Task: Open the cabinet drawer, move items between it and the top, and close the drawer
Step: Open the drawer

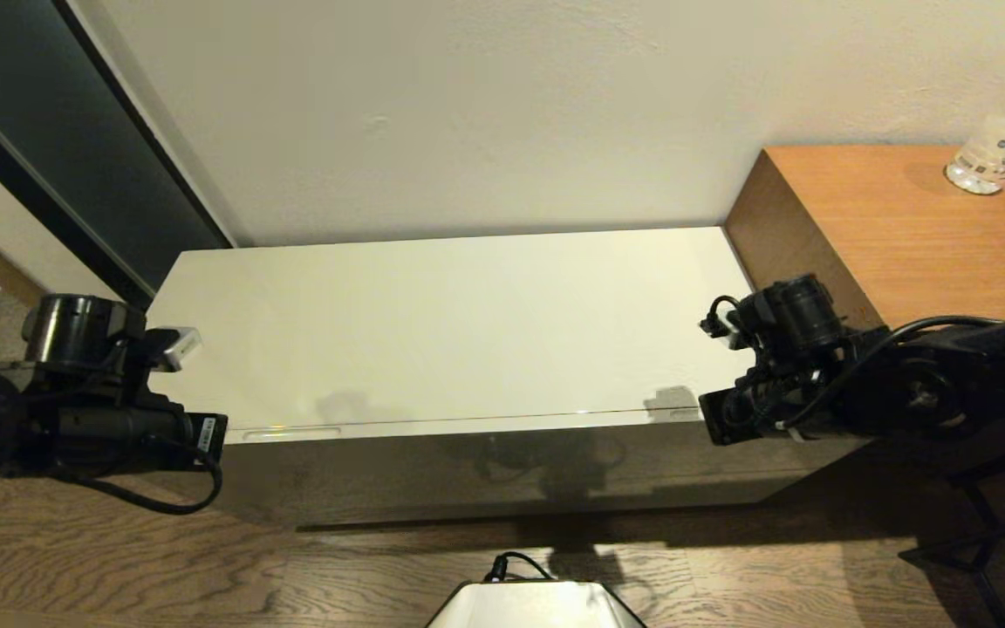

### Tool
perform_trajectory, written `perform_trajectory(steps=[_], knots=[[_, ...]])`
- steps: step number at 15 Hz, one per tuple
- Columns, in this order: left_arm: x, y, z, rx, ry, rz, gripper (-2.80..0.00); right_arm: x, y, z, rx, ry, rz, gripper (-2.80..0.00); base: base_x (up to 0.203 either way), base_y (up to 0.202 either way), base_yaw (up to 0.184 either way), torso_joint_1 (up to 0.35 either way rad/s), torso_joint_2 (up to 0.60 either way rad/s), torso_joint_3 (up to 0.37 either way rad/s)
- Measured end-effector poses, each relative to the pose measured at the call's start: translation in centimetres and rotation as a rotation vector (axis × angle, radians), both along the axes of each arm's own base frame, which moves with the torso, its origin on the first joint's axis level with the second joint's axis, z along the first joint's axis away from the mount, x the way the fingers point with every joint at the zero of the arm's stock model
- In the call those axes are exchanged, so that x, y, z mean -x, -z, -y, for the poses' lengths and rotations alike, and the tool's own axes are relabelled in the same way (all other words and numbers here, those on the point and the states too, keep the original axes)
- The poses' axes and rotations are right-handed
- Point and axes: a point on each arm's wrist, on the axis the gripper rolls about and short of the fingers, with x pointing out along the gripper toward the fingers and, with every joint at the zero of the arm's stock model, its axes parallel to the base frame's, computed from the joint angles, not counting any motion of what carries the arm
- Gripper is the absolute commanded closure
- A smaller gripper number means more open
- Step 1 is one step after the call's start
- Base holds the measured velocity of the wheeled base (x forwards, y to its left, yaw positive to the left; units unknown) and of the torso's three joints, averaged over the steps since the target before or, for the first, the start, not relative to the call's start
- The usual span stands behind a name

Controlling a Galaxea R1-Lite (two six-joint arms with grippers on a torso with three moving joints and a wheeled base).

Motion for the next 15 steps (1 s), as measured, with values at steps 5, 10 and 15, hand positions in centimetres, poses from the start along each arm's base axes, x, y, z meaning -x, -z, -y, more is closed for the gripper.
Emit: perform_trajectory(steps=[5,10,15], knots=[[0.1,0.5,0.6,0.037,-0.004,-0.006,0.0,-1.2,1.6,-0.7,0.013,0.038,0.033,0.0,0.0,0.0,0.0,0.0,0.0,0.0],[-0.4,0.9,0.7,0.063,-0.006,-0.004,0.0,-1.6,2.3,-0.8,0.007,0.049,0.022,0.0,0.0,0.0,0.0,0.0,0.0,0.0],[-1.3,1.7,0.7,0.074,-0.018,0.008,0.0,-1.9,2.7,-0.9,0.003,0.056,0.015,0.0,0.0,0.0,0.0,0.0,0.0,0.0]])
